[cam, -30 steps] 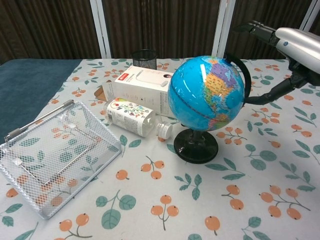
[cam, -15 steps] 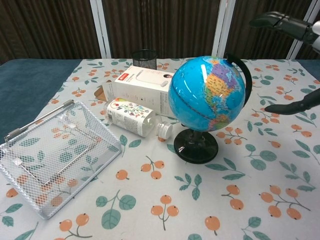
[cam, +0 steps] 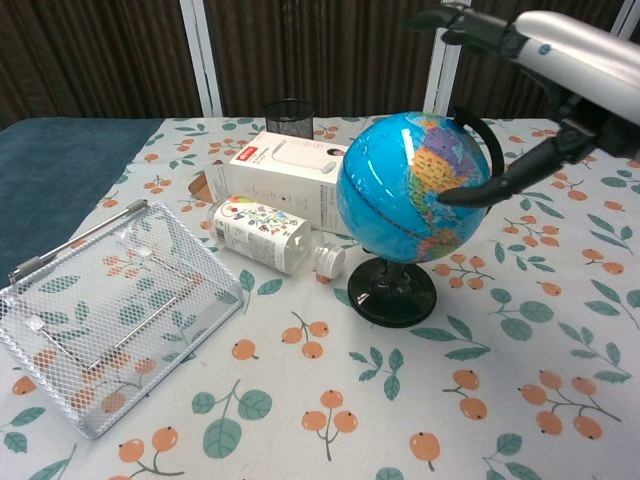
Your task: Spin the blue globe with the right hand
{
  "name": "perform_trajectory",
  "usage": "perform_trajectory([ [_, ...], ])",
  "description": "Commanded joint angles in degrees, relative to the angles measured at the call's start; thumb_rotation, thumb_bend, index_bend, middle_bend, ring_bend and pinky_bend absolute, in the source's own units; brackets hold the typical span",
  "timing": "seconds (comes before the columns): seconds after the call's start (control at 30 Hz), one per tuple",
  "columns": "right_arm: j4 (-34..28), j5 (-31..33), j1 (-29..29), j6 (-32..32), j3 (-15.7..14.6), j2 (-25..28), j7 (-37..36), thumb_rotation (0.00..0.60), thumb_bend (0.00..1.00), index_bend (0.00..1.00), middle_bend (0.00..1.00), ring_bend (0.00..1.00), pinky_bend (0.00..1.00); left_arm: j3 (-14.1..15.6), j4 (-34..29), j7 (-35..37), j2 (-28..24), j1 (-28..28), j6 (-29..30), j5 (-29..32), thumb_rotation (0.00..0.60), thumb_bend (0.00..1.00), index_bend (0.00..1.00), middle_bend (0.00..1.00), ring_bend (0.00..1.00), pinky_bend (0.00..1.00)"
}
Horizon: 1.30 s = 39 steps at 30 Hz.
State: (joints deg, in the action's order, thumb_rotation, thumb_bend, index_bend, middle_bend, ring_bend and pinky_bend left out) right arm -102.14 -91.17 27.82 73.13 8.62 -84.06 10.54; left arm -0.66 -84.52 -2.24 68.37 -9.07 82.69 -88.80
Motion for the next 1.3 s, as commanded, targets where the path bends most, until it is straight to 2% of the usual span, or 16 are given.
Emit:
perform_trajectory([
  [0.03,-0.3,1.0,0.9,-0.9,0.7,-1.5,1.6,0.600,0.16,0.00,0.00,0.00,0.00,0.0,-0.1,0.1,-0.2,0.0,0.2,-0.1,0.600,0.42,0.00,0.00,0.00,0.04],
  [0.5,1.2,3.8,1.1,-0.8,1.3,-1.8,2.3,0.600,0.16,0.00,0.00,0.00,0.00,0.1,-0.4,-0.2,-0.2,0.1,0.2,-0.1,0.600,0.42,0.00,0.00,0.00,0.04],
  [0.77,2.7,4.5,0.1,0.1,0.6,-0.7,1.4,0.600,0.16,0.00,0.00,0.00,0.00,0.0,-0.2,-0.6,0.0,0.1,0.1,0.0,0.600,0.42,0.00,0.00,0.00,0.04],
  [1.3,9.4,10.3,0.1,-2.0,1.9,-0.5,0.1,0.600,0.16,0.00,0.00,0.00,0.00,-0.1,0.2,-1.9,0.8,-0.3,-1.2,0.8,0.600,0.42,0.00,0.00,0.00,0.04],
])
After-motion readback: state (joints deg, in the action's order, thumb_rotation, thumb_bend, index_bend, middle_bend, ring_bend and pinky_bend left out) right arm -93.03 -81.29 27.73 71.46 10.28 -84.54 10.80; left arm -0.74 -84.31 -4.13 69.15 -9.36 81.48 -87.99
